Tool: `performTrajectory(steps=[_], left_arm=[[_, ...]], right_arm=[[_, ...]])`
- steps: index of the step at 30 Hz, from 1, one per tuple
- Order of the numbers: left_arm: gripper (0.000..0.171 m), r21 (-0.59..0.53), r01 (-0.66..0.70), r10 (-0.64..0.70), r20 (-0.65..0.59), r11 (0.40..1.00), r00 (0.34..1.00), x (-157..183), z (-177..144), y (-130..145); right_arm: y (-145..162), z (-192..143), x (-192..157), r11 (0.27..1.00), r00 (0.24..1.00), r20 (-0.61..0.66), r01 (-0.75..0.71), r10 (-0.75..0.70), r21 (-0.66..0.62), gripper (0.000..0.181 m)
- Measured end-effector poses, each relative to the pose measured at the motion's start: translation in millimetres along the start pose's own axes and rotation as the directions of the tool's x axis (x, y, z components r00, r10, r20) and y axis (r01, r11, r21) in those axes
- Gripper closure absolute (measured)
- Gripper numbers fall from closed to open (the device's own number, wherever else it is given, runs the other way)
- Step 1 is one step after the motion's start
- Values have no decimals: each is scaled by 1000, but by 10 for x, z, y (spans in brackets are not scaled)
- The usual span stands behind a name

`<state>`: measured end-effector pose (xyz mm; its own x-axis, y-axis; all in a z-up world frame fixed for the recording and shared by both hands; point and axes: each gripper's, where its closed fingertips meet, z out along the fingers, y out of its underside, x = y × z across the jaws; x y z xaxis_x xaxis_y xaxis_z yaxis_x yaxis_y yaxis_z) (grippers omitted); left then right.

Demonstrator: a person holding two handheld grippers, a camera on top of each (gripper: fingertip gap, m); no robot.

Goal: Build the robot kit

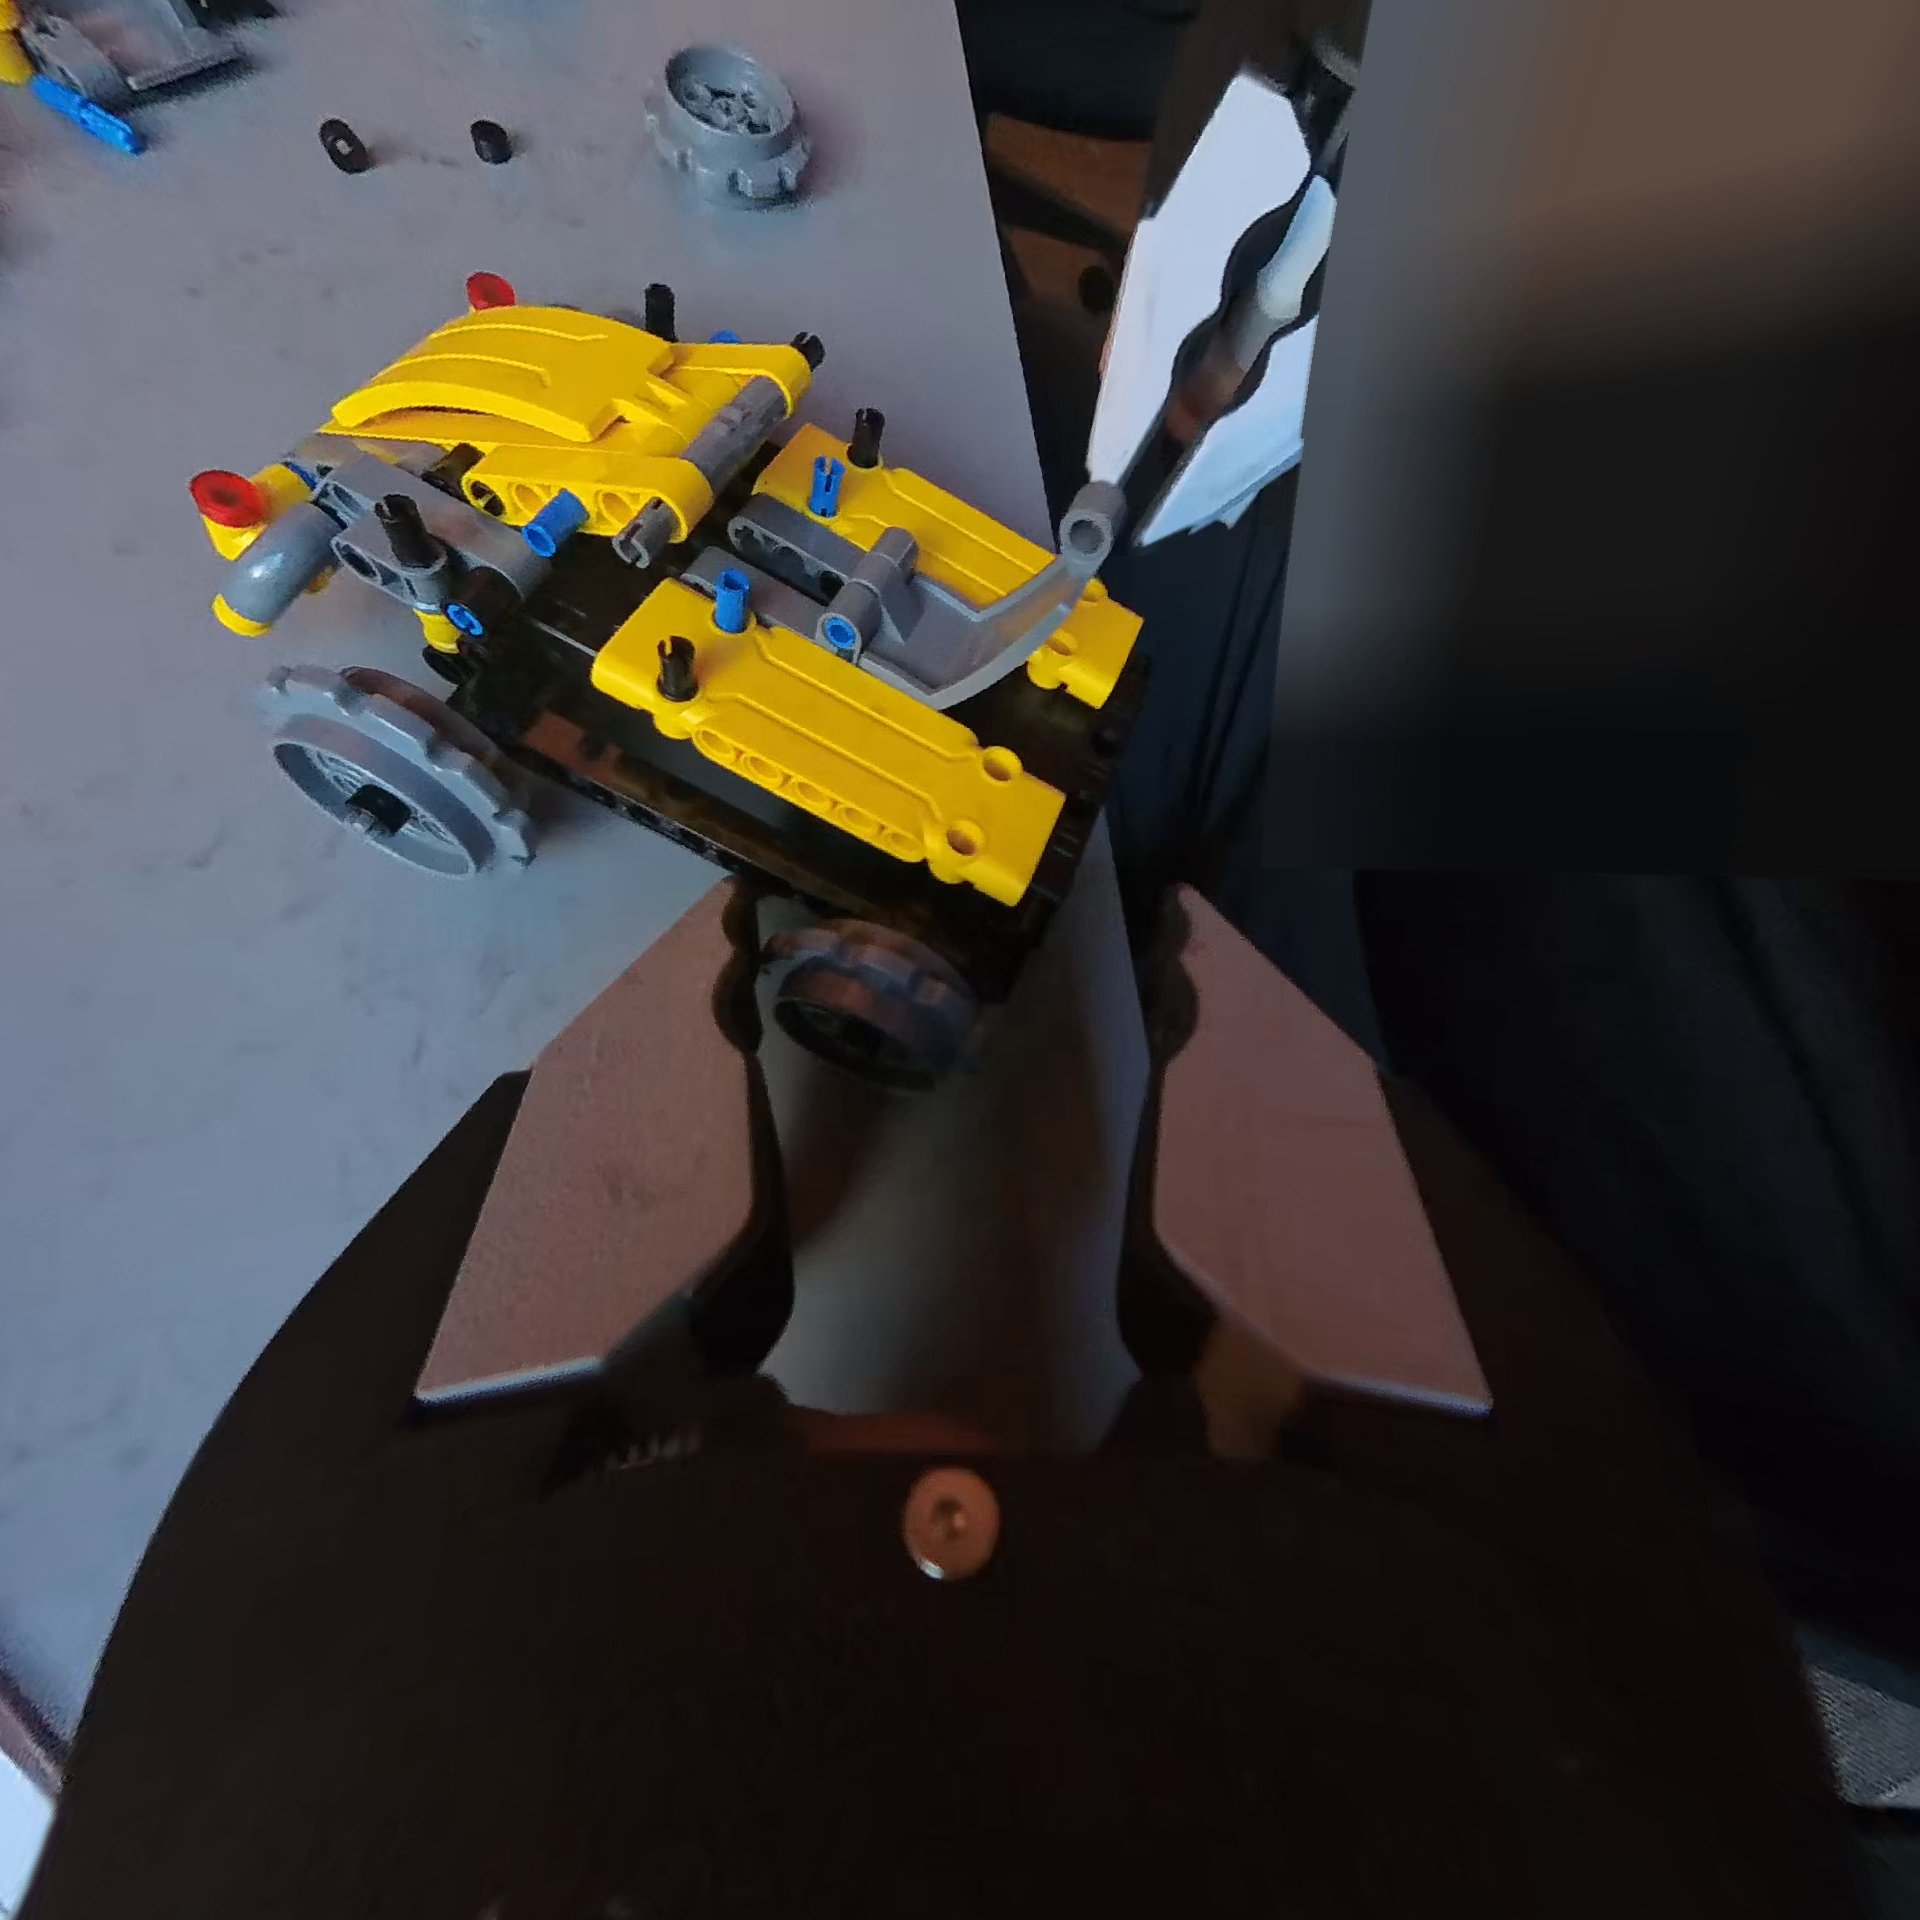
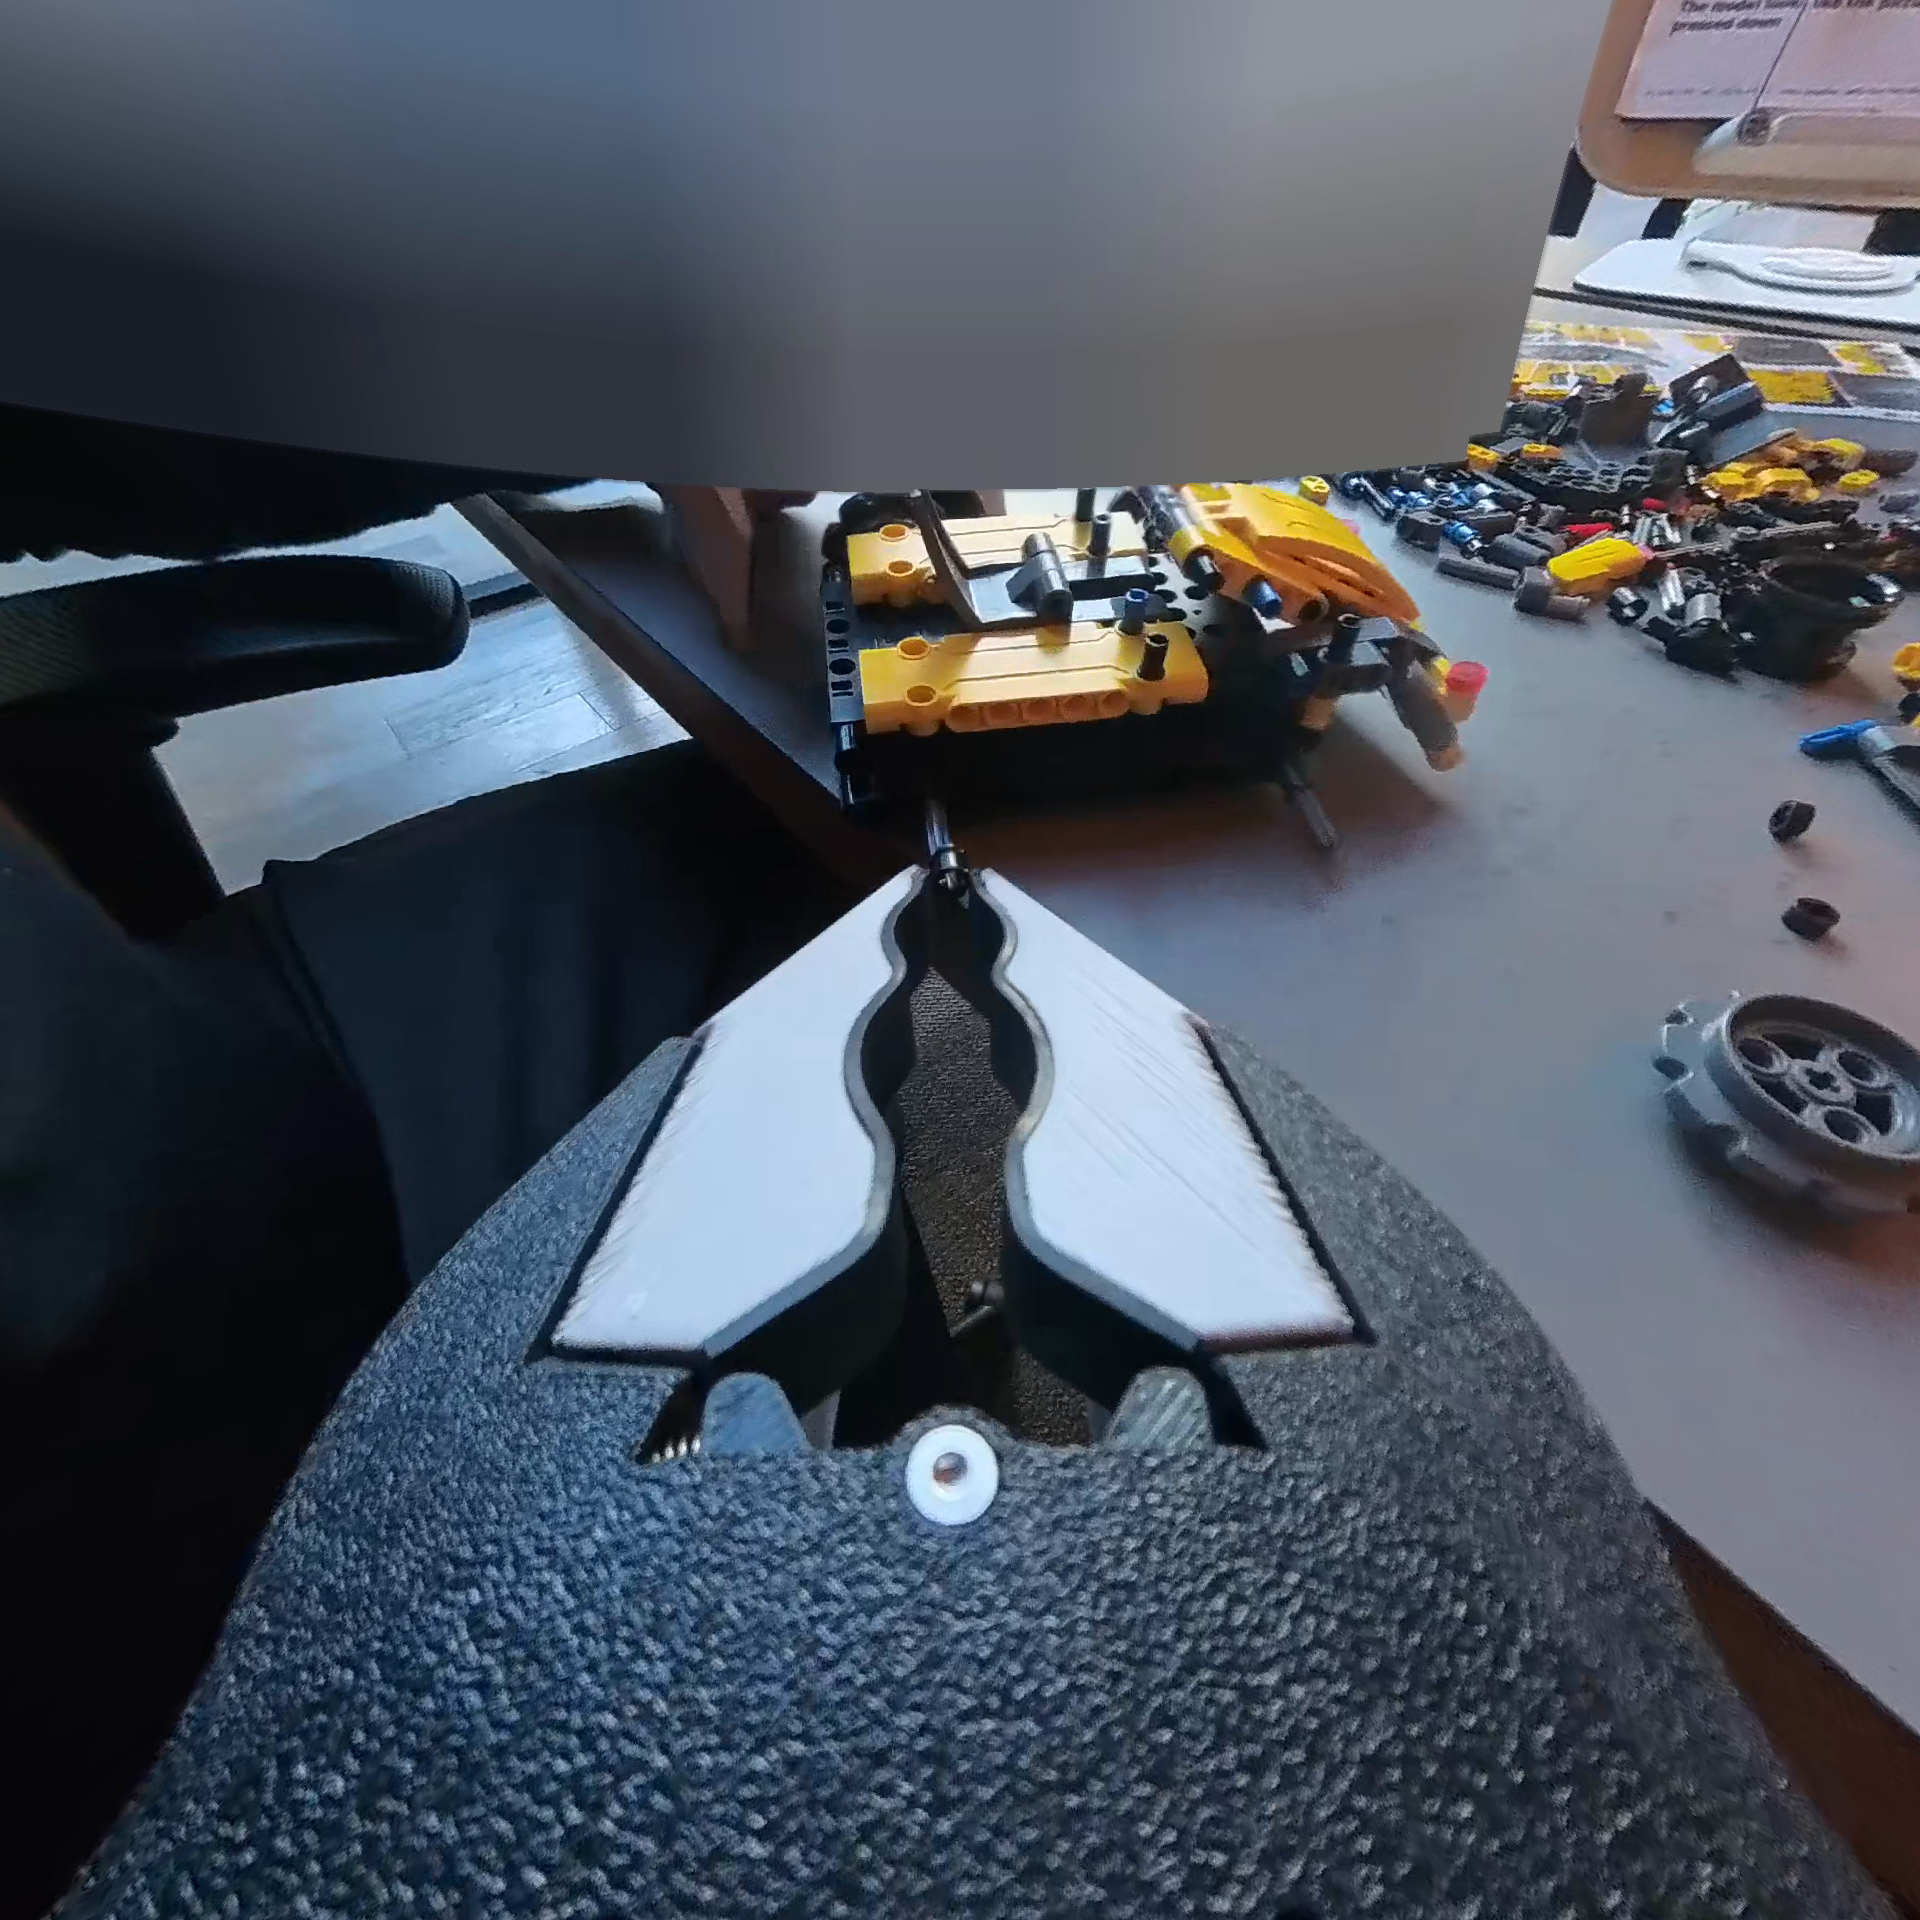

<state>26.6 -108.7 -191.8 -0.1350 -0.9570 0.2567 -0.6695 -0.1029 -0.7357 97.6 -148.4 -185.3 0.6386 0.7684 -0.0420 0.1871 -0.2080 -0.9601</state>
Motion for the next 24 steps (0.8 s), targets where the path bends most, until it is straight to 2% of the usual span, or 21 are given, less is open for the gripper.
performTrajectory(steps=[5, 8, 11, 14, 24], left_arm=[[98, 14, -12, 11, 72, 1000, 997, -166, -100, 6], [95, 48, 29, -30, 19, 998, 999, -160, -122, -33], [95, 25, -4, 5, -21, 1000, 1000, -78, -27, -68], [96, -18, -47, 47, 4, 999, 999, -104, 45, -51], [94, 13, -37, 37, 21, 999, 999, -201, -48, -66]], right_arm=[[50, 1, 5, 1000, 1000, -4, -15, 15, 6, 175], [71, -11, 19, 999, 999, -3, -44, 44, 28, 175], [57, -6, 18, 996, 998, 7, -64, 64, 63, 175], [42, -4, 28, 991, 996, 15, -87, 86, 101, 175], [81, -16, 32, 987, 995, 21, -101, 99, 123, 175]])
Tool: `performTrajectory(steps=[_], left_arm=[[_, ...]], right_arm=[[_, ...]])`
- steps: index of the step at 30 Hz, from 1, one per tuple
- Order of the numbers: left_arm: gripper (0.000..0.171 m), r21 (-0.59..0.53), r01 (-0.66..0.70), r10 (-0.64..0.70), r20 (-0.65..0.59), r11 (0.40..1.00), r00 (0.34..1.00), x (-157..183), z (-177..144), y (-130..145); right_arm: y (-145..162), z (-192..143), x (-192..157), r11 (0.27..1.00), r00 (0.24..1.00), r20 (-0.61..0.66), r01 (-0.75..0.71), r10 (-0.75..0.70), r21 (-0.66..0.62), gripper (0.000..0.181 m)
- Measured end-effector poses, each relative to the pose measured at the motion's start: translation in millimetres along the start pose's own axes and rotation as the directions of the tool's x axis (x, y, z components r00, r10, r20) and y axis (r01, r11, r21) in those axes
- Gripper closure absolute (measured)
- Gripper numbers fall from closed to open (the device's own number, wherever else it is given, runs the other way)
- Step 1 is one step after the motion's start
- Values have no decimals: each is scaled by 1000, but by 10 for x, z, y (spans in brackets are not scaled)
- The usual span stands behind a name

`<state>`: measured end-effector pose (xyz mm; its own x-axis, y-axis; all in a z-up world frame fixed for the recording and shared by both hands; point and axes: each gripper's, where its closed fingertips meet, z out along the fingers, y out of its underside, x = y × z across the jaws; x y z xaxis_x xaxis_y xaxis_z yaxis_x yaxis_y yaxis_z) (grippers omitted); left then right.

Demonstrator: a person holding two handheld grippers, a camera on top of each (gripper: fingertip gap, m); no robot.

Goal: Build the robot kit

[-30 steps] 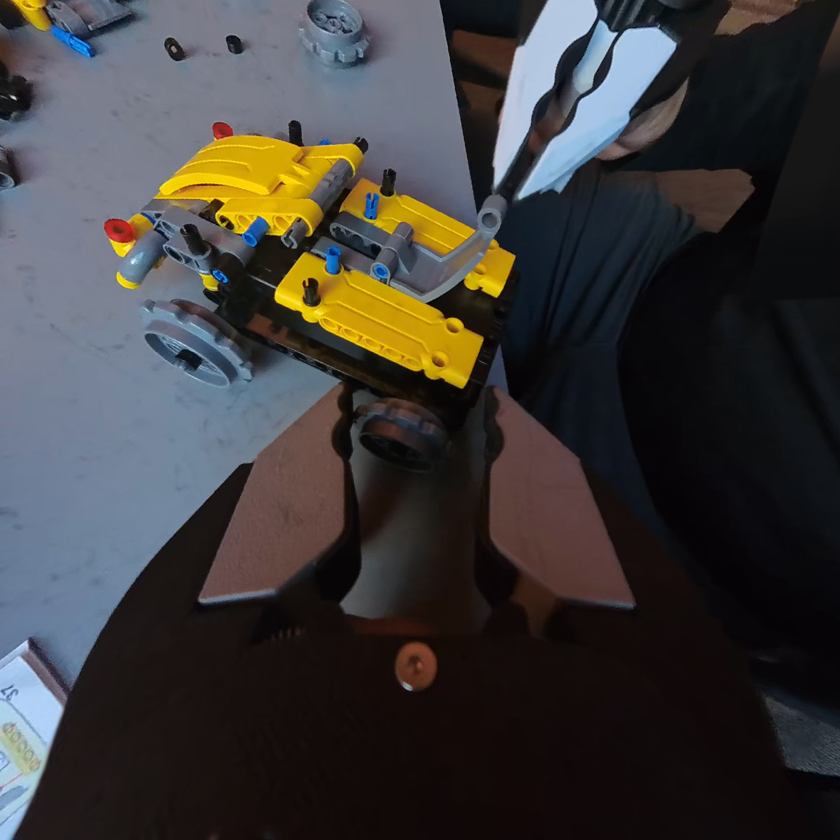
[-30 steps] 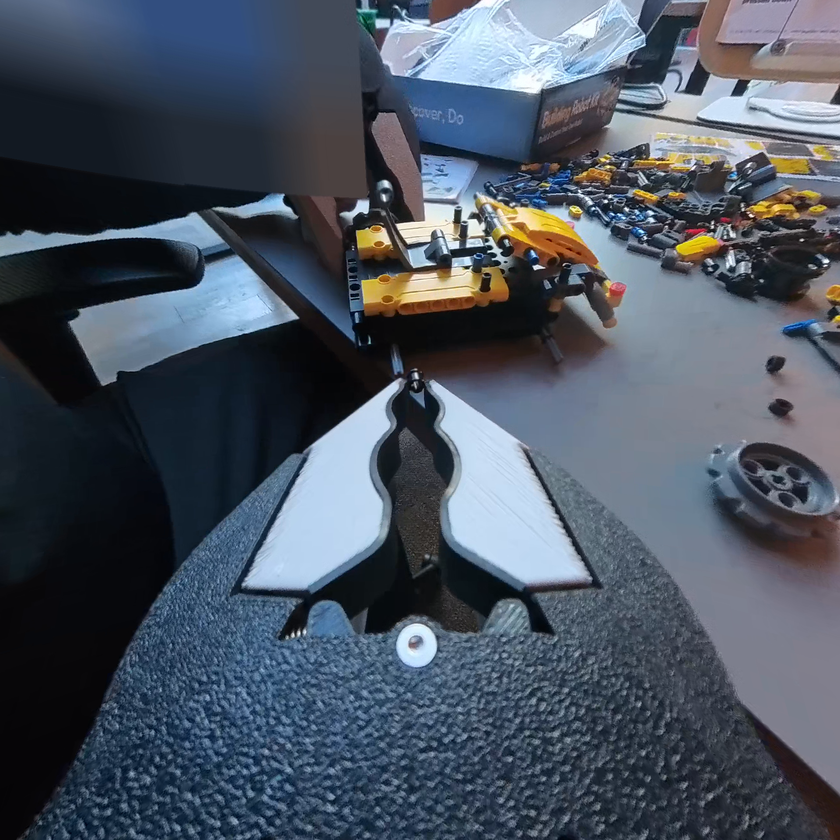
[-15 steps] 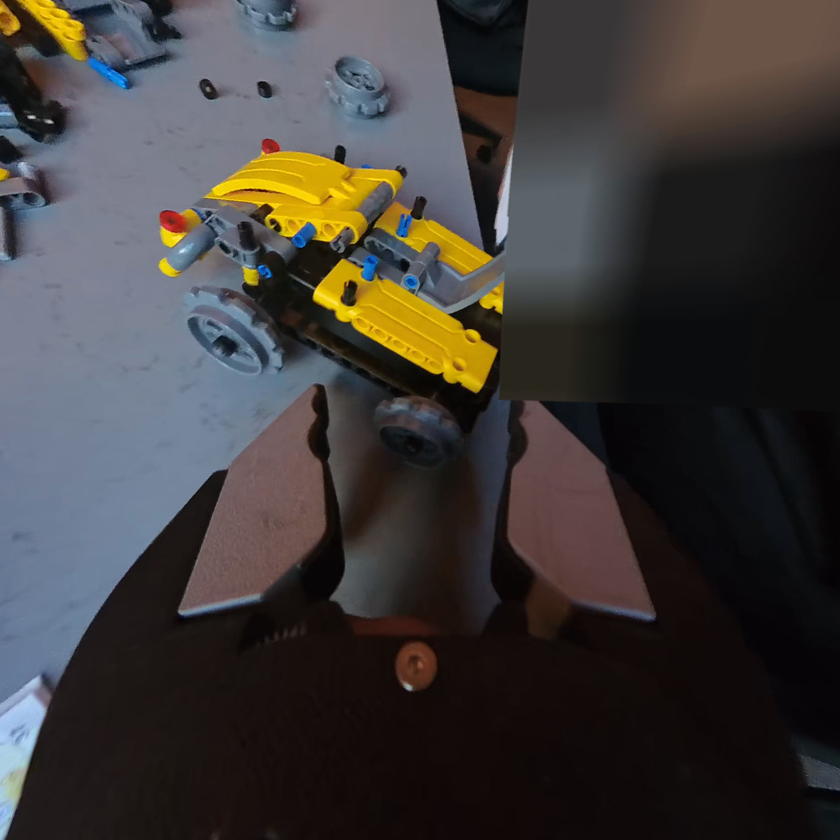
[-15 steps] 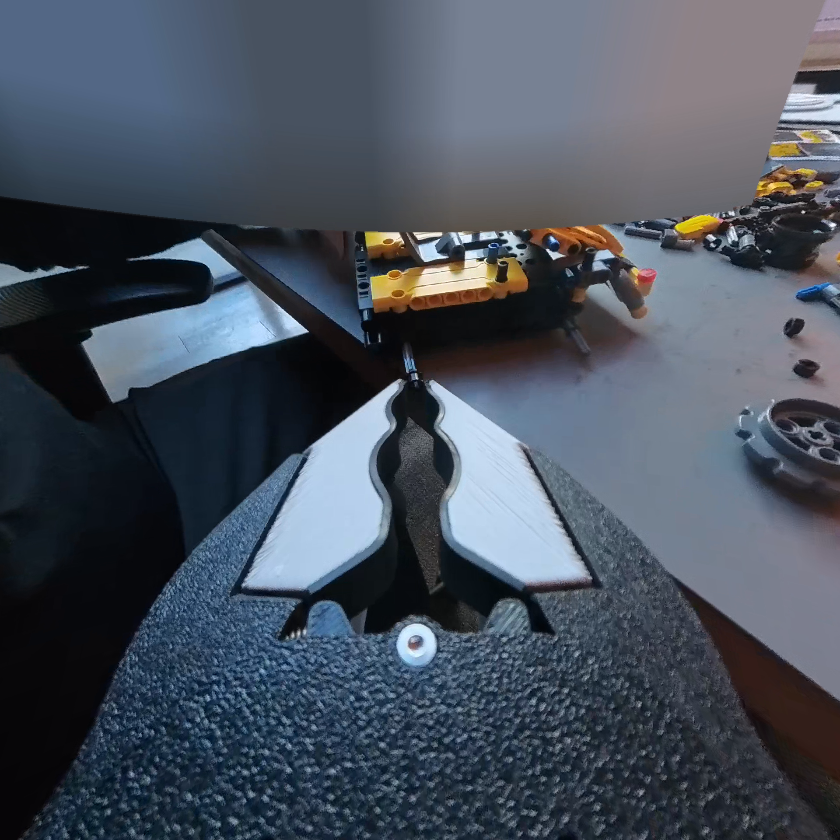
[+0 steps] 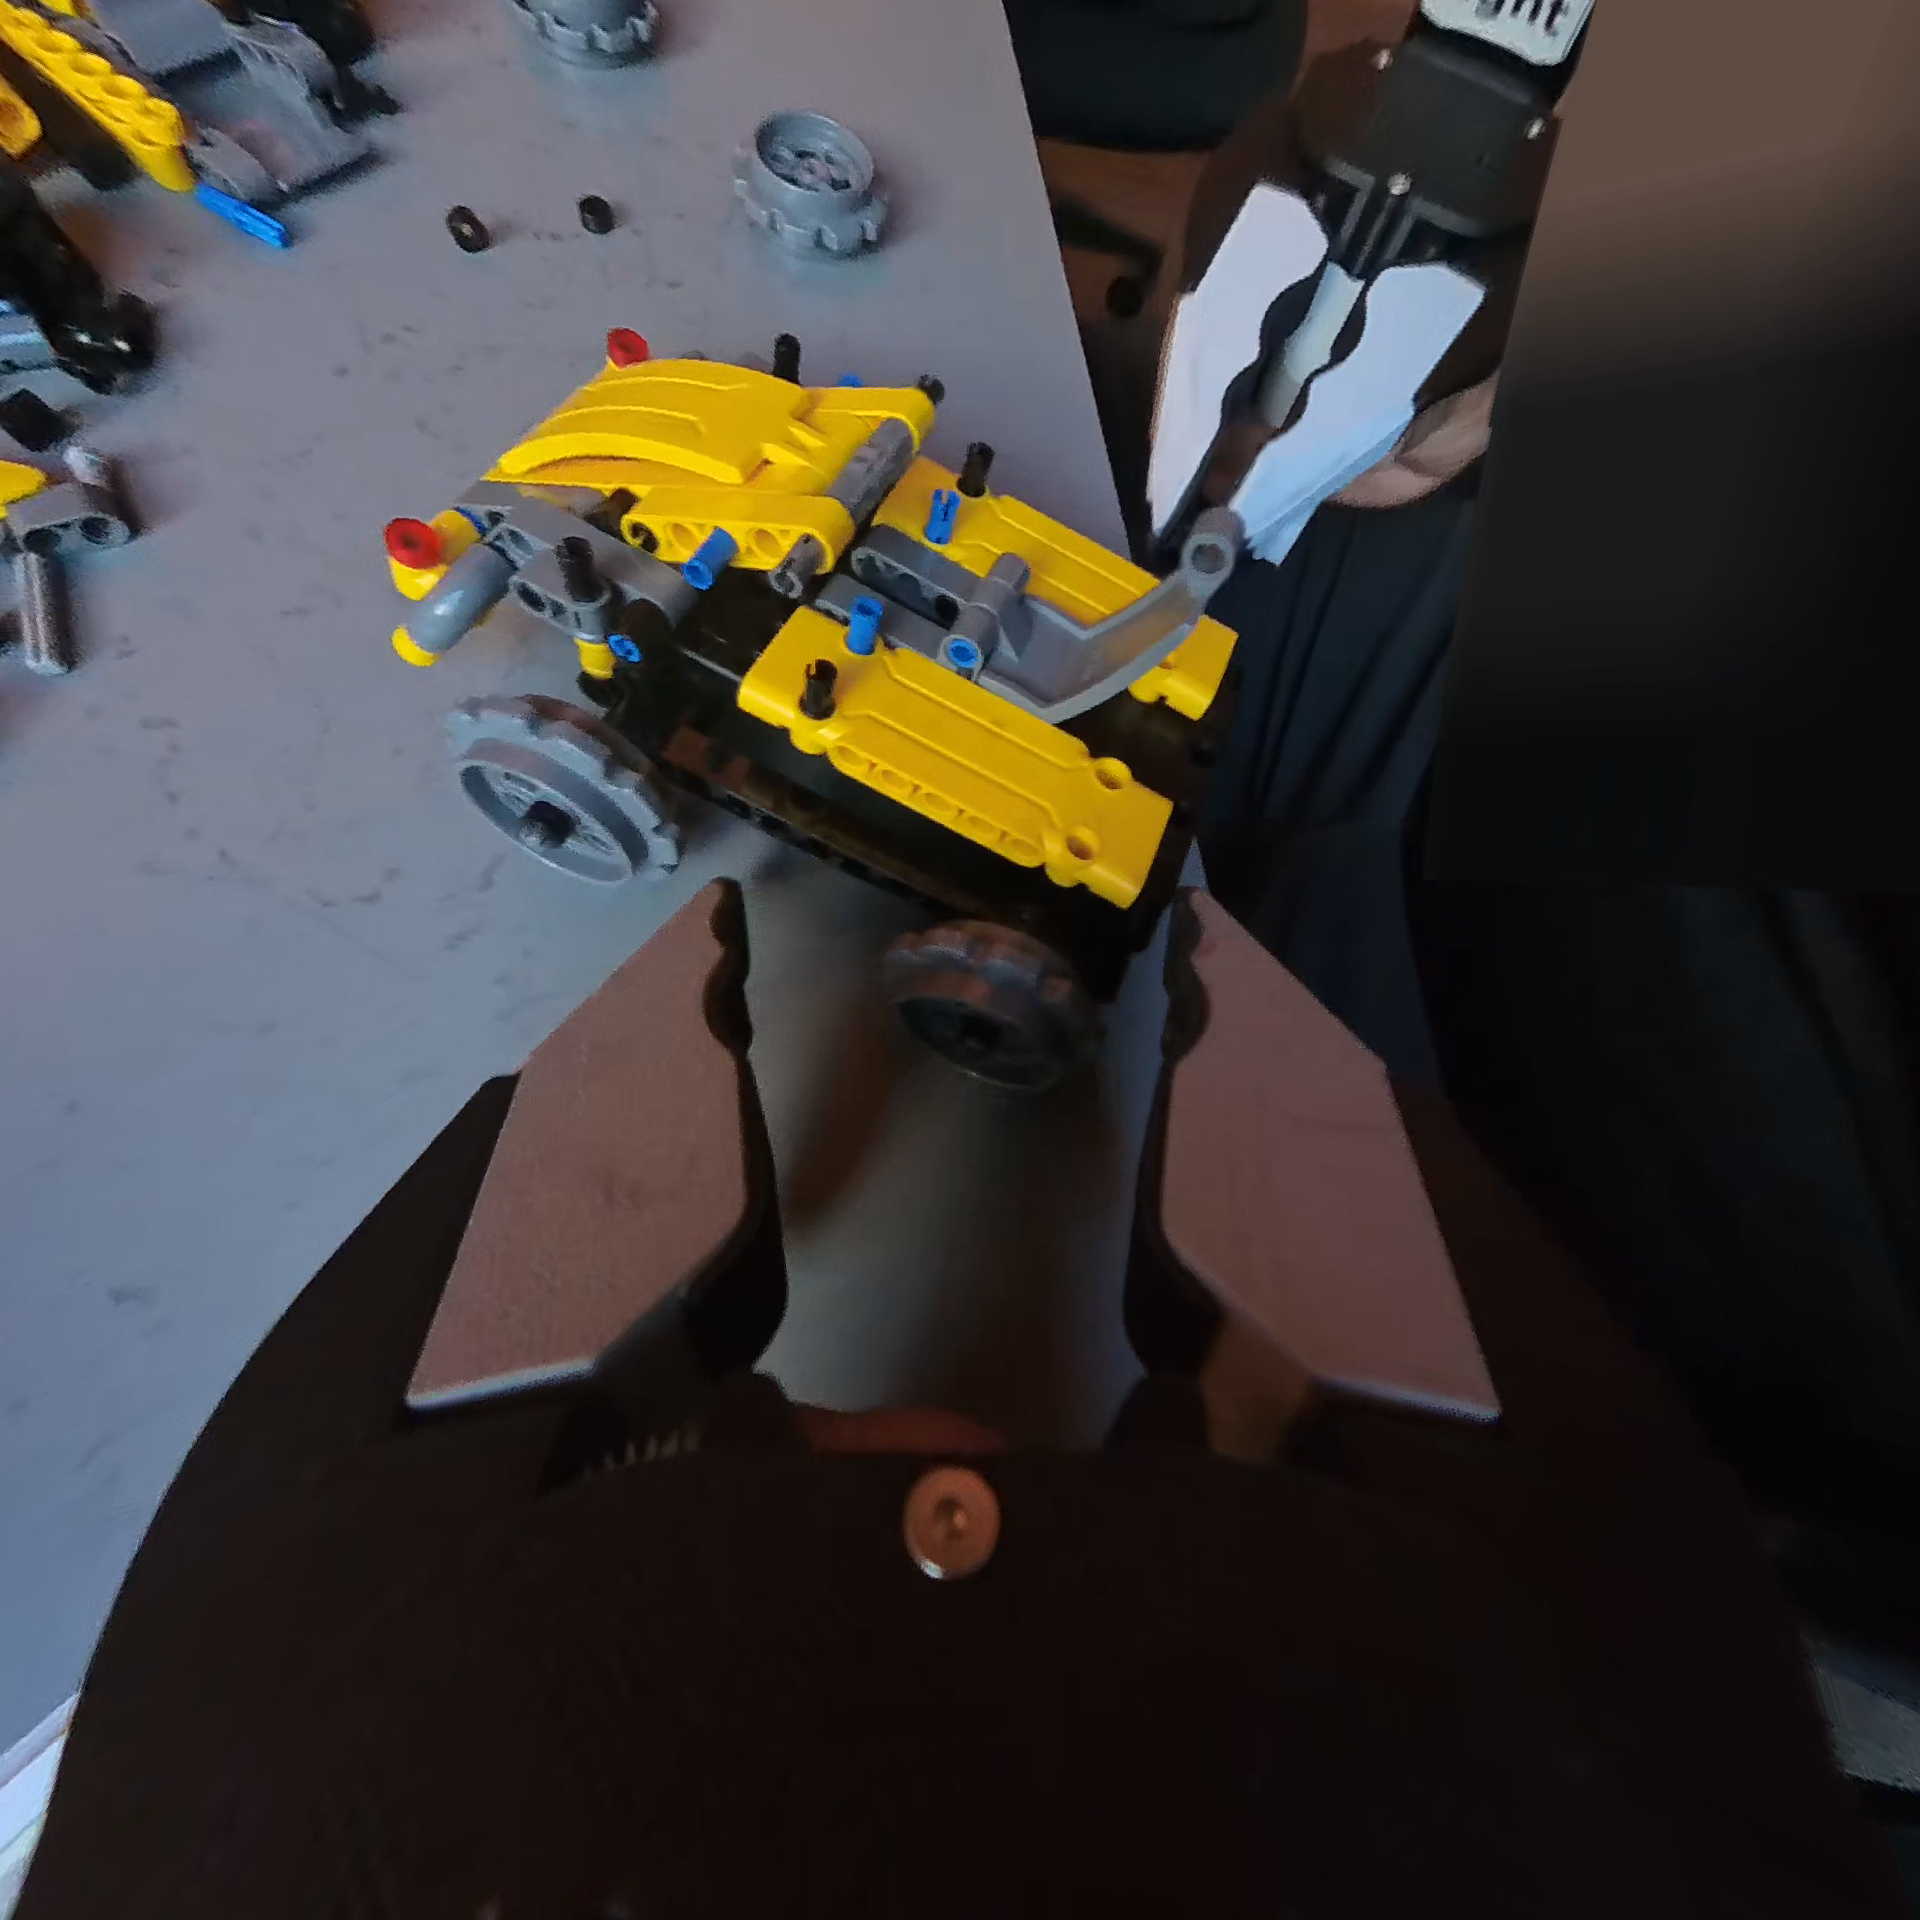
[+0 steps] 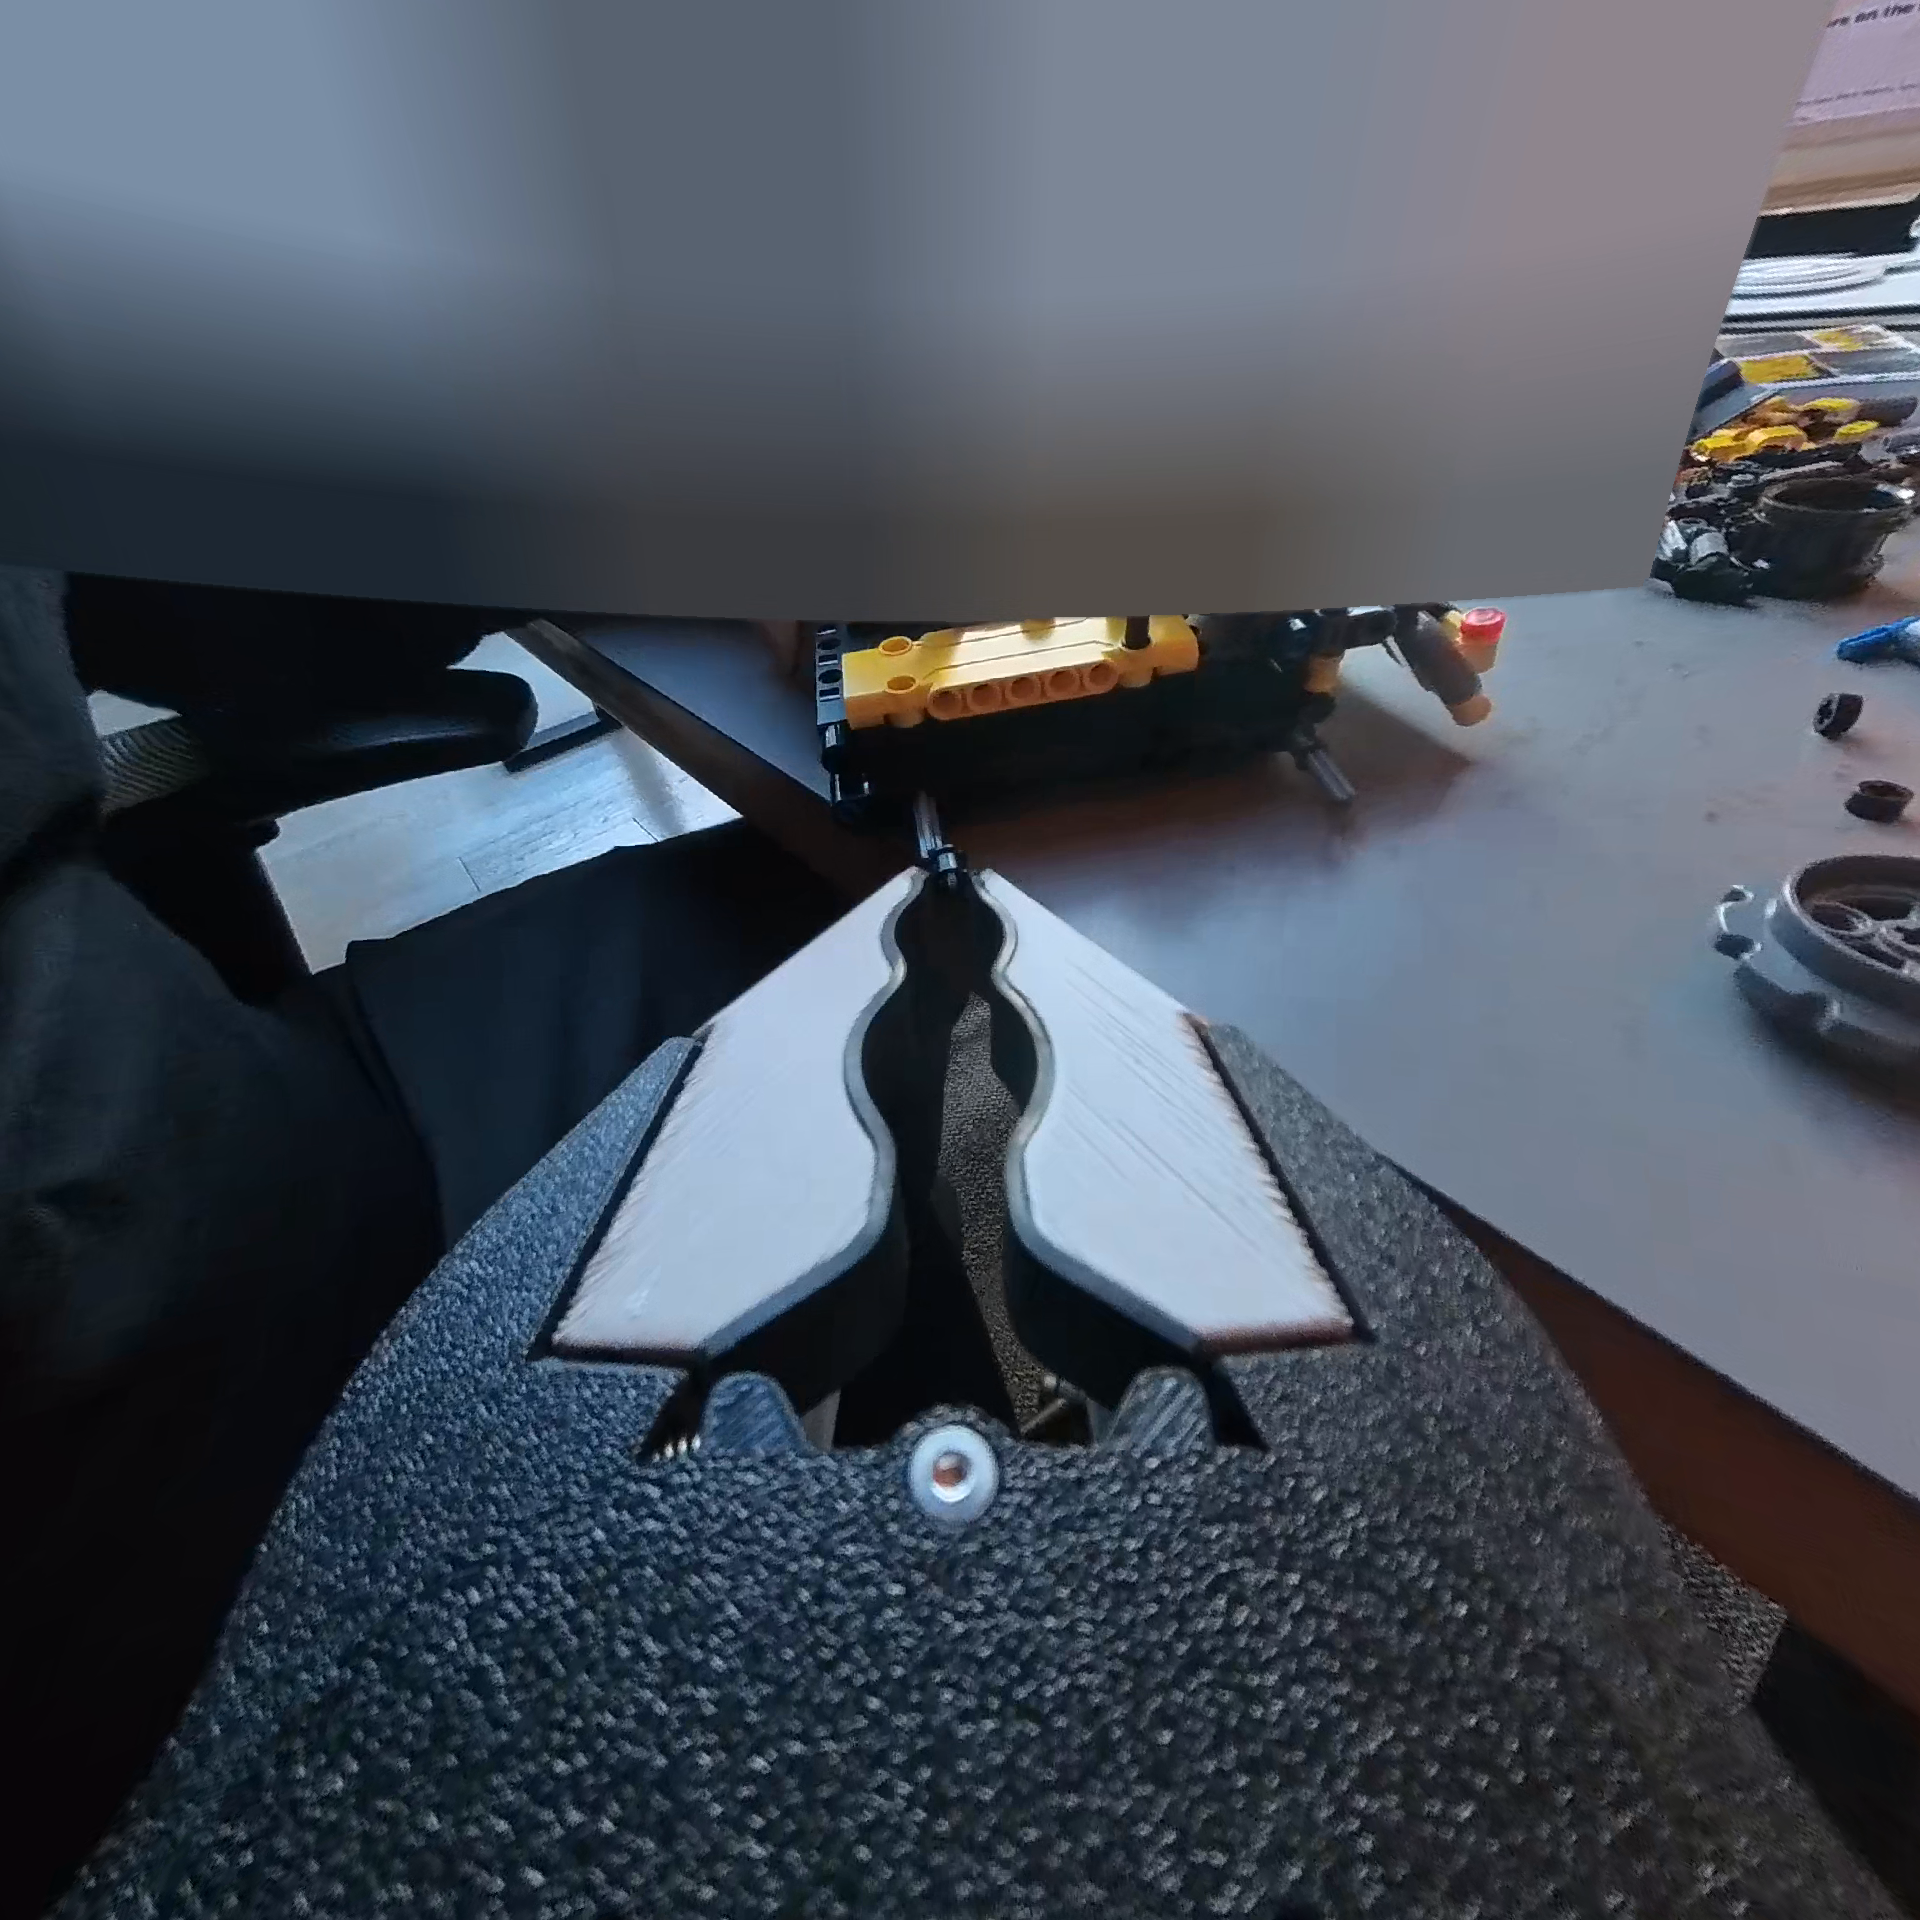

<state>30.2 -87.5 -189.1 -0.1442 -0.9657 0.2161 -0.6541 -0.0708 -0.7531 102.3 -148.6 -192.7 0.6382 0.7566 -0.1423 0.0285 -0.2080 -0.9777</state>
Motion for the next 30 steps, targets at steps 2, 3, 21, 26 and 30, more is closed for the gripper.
performTrajectory(steps=[2, 3, 21, 26, 30], left_arm=[[95, 30, 19, -18, -24, 999, 1000, 15, -24, -42], [95, 33, 19, -18, -39, 999, 999, 36, -14, -57], [100, -26, -4, 2, -76, 1000, 997, 82, 107, -32], [104, -27, -4, 2, -83, 1000, 997, 91, 110, -30], [107, -27, 0, -2, -79, 1000, 997, 83, 112, -29]], right_arm=[[-3, -36, 19, 1000, 1000, -7, -11, 11, 1, 175], [-8, -51, 26, 1000, 1000, -8, -18, 18, 3, 175], [11, -10, -29, 1000, 1000, 14, -15, 15, 12, 175], [11, -13, -34, 1000, 1000, 20, -18, 18, 18, 175], [16, -6, -24, 1000, 1000, 17, -13, 13, 23, 175]])
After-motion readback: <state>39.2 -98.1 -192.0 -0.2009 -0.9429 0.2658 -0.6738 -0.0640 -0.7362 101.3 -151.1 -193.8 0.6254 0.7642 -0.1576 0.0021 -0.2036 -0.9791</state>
